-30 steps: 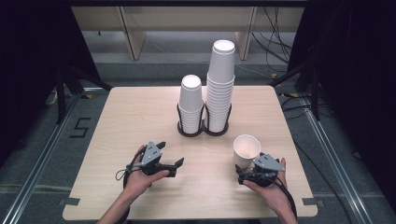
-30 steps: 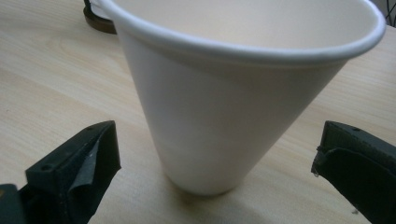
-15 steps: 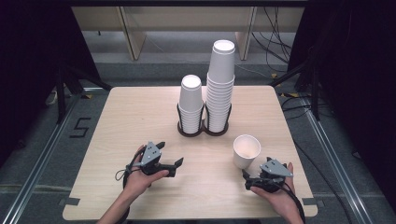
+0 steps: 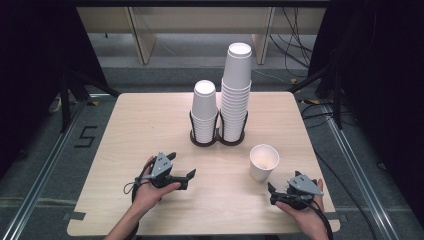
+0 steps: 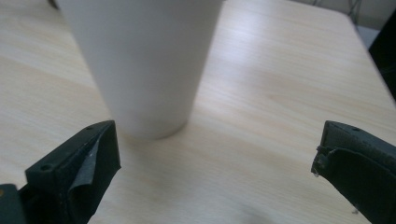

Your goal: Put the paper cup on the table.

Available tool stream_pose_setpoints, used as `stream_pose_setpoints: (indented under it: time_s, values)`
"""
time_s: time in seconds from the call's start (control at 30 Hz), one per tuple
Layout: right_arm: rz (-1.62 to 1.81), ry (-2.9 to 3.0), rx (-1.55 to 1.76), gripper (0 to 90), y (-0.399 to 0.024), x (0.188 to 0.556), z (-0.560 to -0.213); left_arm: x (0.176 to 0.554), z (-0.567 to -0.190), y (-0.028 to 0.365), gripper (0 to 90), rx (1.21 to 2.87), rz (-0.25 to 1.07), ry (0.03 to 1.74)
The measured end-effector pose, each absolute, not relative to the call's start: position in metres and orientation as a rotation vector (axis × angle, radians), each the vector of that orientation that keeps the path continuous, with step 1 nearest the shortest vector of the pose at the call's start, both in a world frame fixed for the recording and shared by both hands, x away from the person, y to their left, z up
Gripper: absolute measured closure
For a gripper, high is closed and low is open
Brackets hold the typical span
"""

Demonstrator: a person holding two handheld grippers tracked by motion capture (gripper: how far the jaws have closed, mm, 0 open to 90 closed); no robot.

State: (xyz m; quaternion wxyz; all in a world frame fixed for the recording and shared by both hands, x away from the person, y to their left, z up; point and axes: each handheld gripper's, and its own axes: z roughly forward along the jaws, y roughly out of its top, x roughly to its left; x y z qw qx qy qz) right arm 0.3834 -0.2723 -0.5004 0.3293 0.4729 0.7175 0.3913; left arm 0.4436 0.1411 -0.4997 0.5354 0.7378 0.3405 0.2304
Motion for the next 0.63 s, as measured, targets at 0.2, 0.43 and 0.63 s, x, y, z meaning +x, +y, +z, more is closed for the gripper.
stream_pose_setpoints:
  time_s: [0.2, 0.43, 0.63]
  values:
    - [1.041, 1.779, 1.264, 0.4, -0.282, 0.382, -0.498, 0.443, -0.501, 0.140, 5.0, 1.770, 0.551, 0.815]
    - [1.041, 1.648, 1.295, 0.4, -0.288, 0.381, -0.497, 0.443, -0.502, 0.138, 5.0, 1.774, 0.545, 0.811]
    - [1.045, 1.622, 1.304, 0.4, -0.291, 0.382, -0.498, 0.443, -0.503, 0.136, 5.0, 1.781, 0.543, 0.805]
